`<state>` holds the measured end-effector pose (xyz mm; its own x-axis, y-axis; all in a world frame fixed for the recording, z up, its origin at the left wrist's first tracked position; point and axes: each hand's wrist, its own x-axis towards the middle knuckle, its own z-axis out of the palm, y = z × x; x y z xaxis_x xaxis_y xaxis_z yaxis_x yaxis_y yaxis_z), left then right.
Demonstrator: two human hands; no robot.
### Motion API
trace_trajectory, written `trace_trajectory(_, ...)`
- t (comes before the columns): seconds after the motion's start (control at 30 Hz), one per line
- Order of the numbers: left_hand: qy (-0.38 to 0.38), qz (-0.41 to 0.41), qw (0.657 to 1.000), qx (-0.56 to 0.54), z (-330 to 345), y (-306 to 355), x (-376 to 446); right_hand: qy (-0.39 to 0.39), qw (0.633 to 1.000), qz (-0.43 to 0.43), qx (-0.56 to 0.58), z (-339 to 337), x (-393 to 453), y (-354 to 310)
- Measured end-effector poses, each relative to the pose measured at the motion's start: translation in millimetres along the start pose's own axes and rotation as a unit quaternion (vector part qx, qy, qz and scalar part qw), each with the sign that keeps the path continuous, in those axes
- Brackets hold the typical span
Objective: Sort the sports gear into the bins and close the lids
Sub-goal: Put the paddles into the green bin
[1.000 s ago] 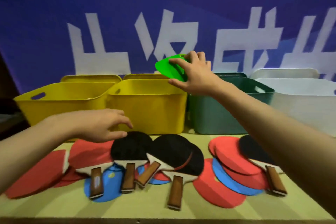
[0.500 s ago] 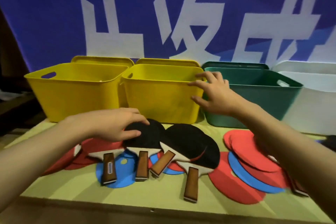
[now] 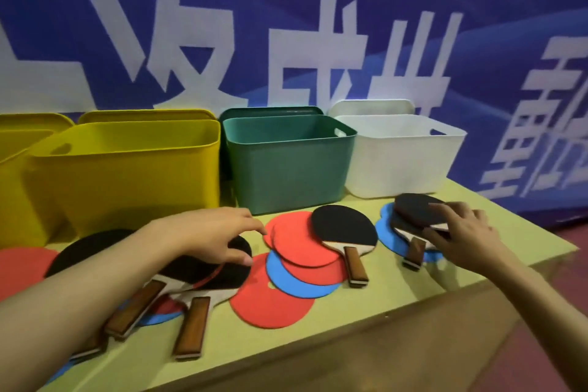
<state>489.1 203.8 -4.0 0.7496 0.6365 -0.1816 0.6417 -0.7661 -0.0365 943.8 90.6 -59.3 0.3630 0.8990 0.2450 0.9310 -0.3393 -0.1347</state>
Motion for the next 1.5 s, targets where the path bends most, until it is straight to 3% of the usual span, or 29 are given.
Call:
trace_trajectory(0.07, -0.015, -0.002, 1.0, 0.004, 0, 7, 20, -0.041, 0.998, 0.049, -0.022, 4, -3, 19)
trace_trajectory(0.2, -0.061, -0.021, 0.998, 0.027, 7, 20, 46, -0.103, 0.992, 0.067, -0.014, 16, -7, 36)
trace_trajectory(0.63, -0.141, -0.05, 0.987, 0.059, 28, 24, 69, -0.075, 0.989, 0.084, 0.1, 13, 5, 23)
trace_trajectory(0.83, -0.149, -0.044, 0.987, 0.039, 31, 21, 65, 0.052, 0.975, 0.039, 0.213, -7, -1, -16)
trace_trajectory(1.0, -0.155, -0.019, 0.987, 0.041, 25, 17, 68, 0.201, 0.93, -0.089, 0.295, -58, 15, -75)
trace_trajectory(1.1, -0.148, -0.017, 0.988, 0.038, 23, 15, 68, 0.23, 0.913, -0.17, 0.291, -90, 56, -120)
trace_trajectory(1.33, -0.115, -0.051, 0.989, 0.072, 24, 22, 58, 0.128, 0.941, -0.194, 0.245, -83, 155, -223)
trace_trajectory(1.43, -0.078, -0.077, 0.994, 0.009, 9, 15, 41, 0.075, 0.942, -0.183, 0.273, -63, 179, -246)
trace_trajectory(1.5, -0.127, -0.111, 0.986, -0.006, -2, 0, 25, 0.035, 0.943, -0.176, 0.28, -57, 191, -255)
